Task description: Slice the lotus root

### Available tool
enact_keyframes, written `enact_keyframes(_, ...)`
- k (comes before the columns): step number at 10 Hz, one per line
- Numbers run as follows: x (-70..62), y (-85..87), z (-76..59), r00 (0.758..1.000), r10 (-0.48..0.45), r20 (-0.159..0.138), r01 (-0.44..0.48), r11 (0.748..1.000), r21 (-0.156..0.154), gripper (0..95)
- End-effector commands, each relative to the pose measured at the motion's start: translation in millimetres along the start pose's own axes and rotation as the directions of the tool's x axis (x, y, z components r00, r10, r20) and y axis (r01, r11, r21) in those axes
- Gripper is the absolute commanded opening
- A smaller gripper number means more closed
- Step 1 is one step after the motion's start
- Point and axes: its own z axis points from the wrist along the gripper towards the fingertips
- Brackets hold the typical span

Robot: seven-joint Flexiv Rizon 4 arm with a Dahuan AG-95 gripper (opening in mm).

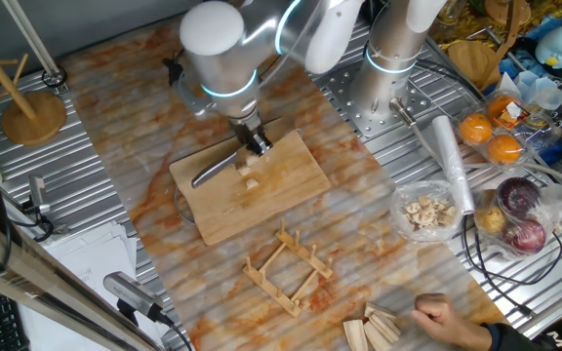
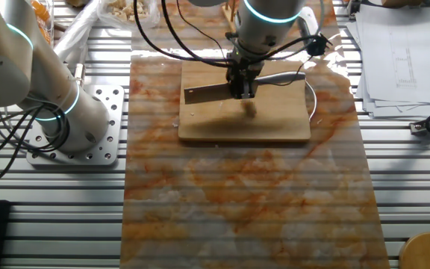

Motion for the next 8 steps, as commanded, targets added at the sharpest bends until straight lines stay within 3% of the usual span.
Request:
enact_keyframes(1,-8.3,13.5,2.9,0.999,0.028,0.022,-0.028,0.999,0.018,0.0)
enact_keyframes(5,-2.0,12.7,-10.7,1.0,0.008,0.022,-0.009,1.0,0.026,0.0)
enact_keyframes(6,5.8,0.3,-19.2,1.0,-0.019,0.015,0.019,0.999,0.028,0.0)
enact_keyframes(8,7.1,-5.5,-18.8,1.0,-0.021,0.014,0.021,0.999,0.038,0.0)
